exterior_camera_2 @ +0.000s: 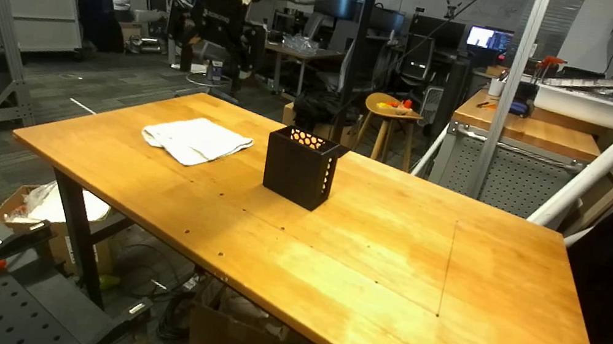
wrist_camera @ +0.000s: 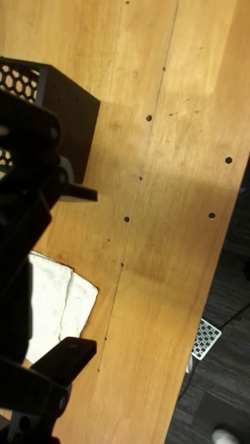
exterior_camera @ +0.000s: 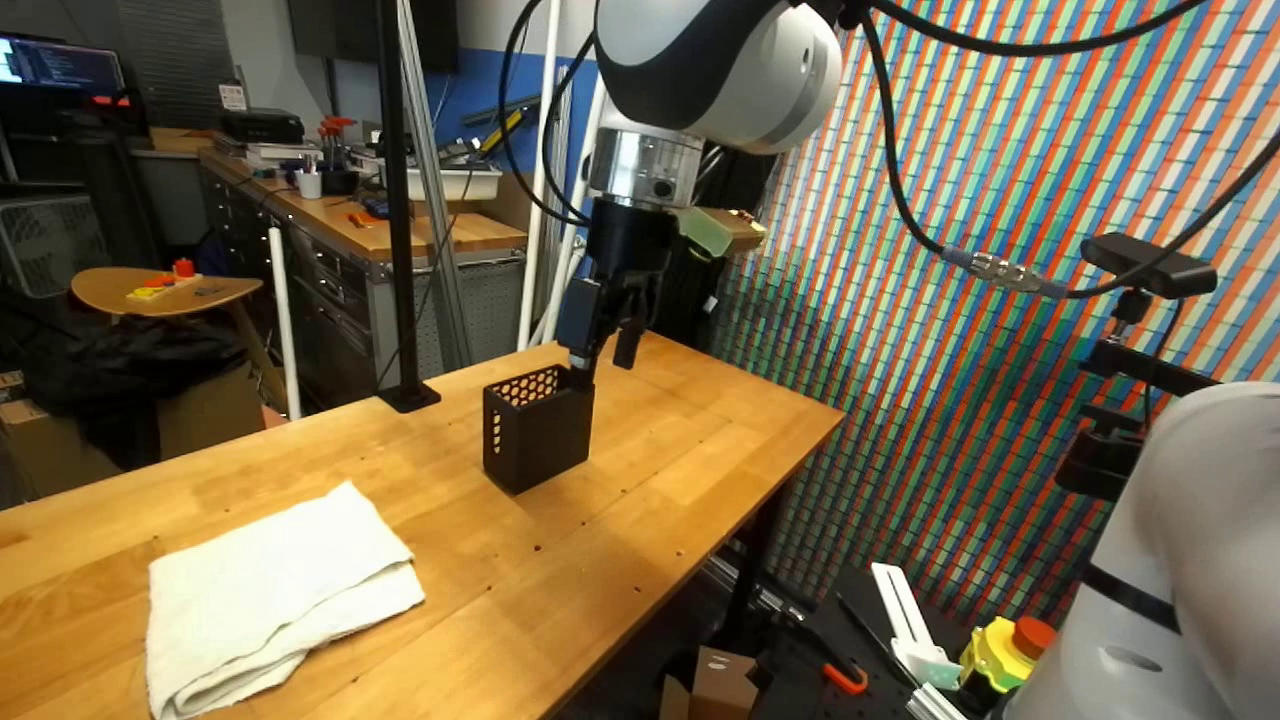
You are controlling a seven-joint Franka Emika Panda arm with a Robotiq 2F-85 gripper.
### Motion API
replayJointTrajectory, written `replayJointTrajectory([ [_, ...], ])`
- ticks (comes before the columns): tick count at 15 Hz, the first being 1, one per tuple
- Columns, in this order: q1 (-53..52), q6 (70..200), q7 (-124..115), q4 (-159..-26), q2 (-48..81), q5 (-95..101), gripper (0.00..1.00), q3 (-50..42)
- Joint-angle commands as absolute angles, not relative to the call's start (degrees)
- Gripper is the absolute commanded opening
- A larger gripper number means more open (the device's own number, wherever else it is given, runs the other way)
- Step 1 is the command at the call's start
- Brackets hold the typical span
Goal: Pick up the cloth from the table and put it in the box
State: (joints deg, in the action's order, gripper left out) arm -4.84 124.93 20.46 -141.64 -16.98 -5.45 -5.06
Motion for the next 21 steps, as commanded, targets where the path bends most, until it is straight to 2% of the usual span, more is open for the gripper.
replayJointTrajectory([
  [1, -6.2, 124.1, 23.4, -135.4, -11.3, -5.6, 1.0, -2.8],
  [21, -10.4, 125.3, 10.8, -90.9, 27.5, -0.4, 1.0, 8.2],
])
